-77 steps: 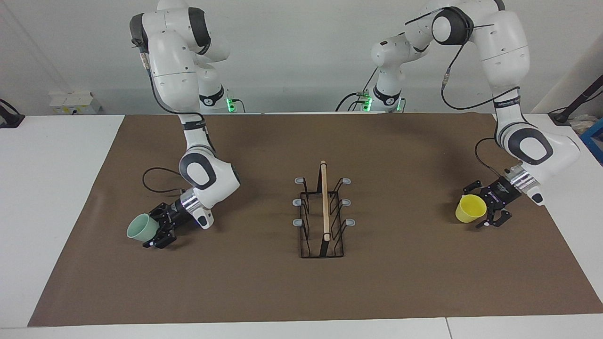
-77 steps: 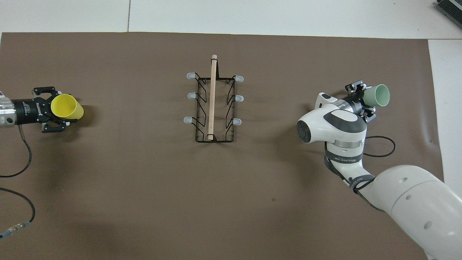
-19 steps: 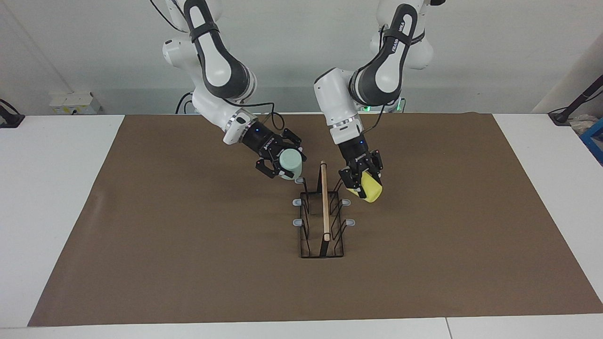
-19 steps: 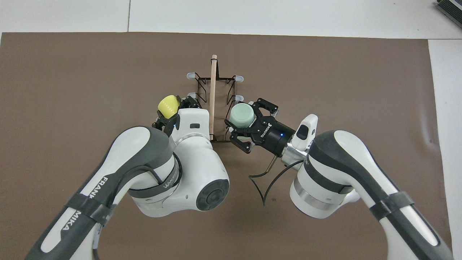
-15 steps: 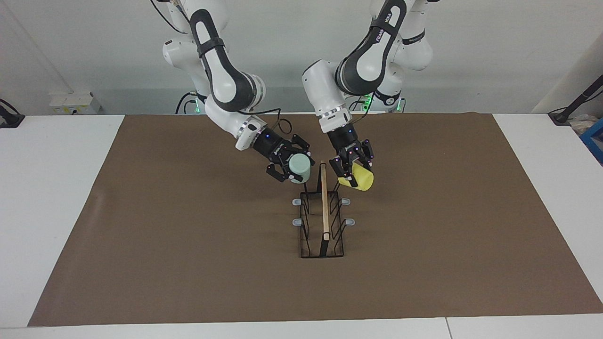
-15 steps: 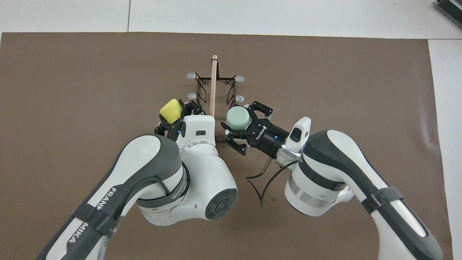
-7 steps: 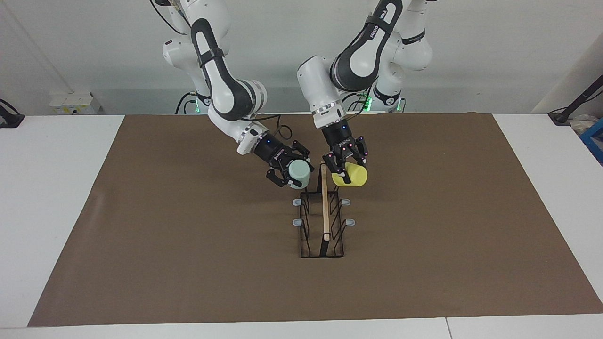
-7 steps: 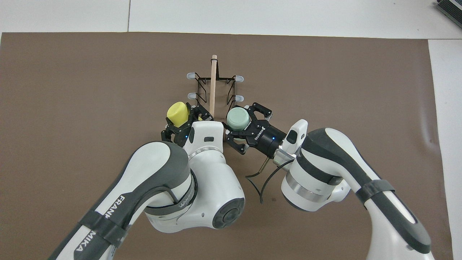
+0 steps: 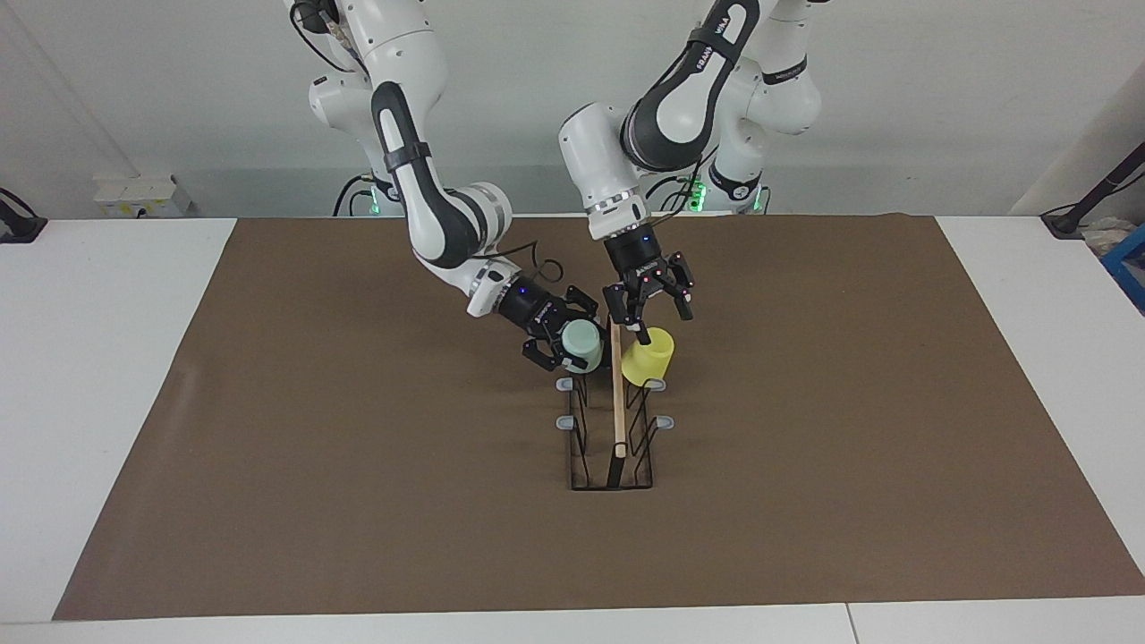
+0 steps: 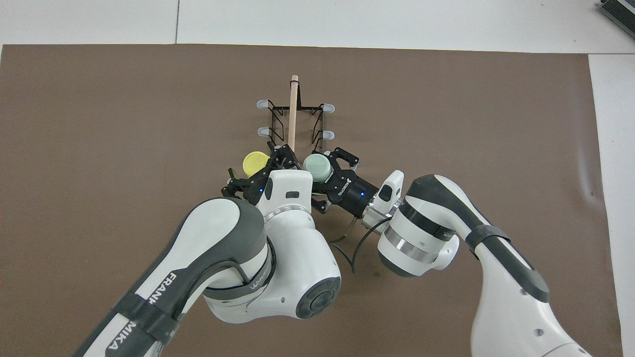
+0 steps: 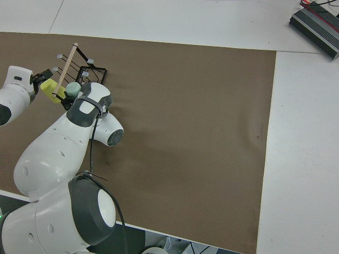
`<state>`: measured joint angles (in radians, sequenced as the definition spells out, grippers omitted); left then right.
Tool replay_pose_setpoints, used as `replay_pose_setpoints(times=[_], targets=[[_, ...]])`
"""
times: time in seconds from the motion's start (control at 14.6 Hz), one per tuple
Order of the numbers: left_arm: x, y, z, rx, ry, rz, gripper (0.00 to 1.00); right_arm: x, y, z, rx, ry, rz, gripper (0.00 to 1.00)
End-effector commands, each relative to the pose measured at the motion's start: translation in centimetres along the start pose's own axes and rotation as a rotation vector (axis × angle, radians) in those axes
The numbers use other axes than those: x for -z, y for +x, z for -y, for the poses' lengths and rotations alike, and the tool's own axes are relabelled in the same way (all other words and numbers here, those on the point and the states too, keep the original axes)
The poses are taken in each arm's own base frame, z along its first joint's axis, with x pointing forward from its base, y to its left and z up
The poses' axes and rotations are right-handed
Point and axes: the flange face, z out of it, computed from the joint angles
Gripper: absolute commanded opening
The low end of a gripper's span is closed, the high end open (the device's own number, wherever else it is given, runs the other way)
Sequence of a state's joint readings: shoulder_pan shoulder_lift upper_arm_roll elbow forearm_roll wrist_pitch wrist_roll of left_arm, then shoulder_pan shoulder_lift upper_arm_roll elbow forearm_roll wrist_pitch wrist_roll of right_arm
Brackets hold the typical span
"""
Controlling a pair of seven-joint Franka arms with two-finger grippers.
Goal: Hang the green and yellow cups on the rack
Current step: 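Hang the yellow cup with the left gripper while the right gripper hangs the green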
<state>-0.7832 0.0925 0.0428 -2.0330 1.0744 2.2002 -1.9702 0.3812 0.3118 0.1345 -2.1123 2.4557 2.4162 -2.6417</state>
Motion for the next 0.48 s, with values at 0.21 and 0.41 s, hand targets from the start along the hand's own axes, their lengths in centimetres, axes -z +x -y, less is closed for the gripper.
replay_pose_setpoints(times=[0.21, 0.41], targets=[[1.0, 5.1, -0.8, -0.129, 0.005, 0.123, 1.0, -0.1, 0.1, -0.1, 0.001, -0.023, 0.002, 0.99], [-1.4, 9.0, 0.2, -0.257, 0.011, 0.217, 1.0, 0.1, -0.1, -0.1, -0.005, -0.033, 0.026, 1.0]])
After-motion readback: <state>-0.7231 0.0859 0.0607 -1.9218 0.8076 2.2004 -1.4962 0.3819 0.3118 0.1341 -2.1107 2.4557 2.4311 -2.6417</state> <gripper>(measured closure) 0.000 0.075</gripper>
